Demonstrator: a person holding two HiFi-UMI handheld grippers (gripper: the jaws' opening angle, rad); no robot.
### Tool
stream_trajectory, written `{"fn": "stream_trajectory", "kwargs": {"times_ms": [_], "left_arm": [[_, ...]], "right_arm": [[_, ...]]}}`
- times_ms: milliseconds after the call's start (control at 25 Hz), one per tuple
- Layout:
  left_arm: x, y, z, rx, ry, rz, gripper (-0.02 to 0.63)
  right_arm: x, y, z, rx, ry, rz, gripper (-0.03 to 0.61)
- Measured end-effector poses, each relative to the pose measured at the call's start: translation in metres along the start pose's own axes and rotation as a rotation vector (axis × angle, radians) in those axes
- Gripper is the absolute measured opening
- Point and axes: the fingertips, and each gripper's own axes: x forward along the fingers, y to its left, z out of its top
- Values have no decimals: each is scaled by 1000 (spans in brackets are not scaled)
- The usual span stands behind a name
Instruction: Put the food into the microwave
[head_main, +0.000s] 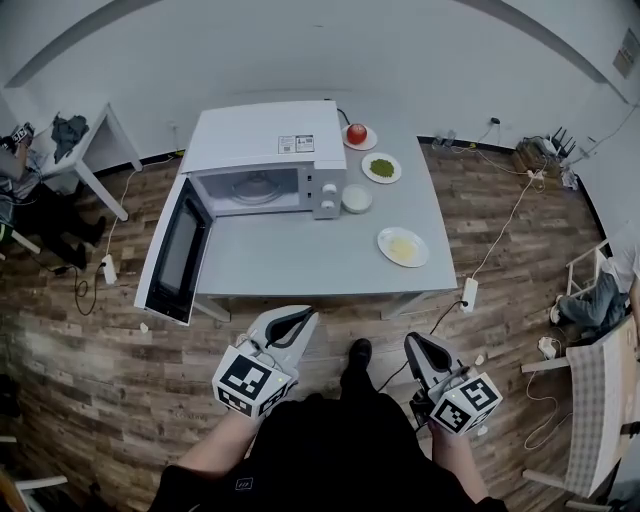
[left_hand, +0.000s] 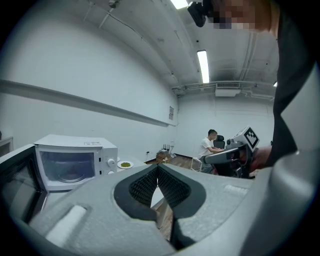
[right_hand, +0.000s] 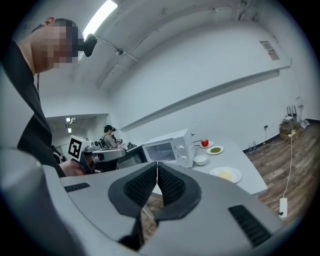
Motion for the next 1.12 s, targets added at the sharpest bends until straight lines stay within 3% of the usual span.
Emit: {"fn": "stream_trajectory", "kwargs": {"times_ms": [640,920,1120], "left_arm": [[177,41,33,-32,49,6,8],[224,55,31,-35,80,38,8],[247,66,23,-39,85,35,8]], "right_arm": [[64,-192,30,22,98,4,17],[87,-239,14,48,188,43,17],[103,-269,10,43,218,15,17]]}}
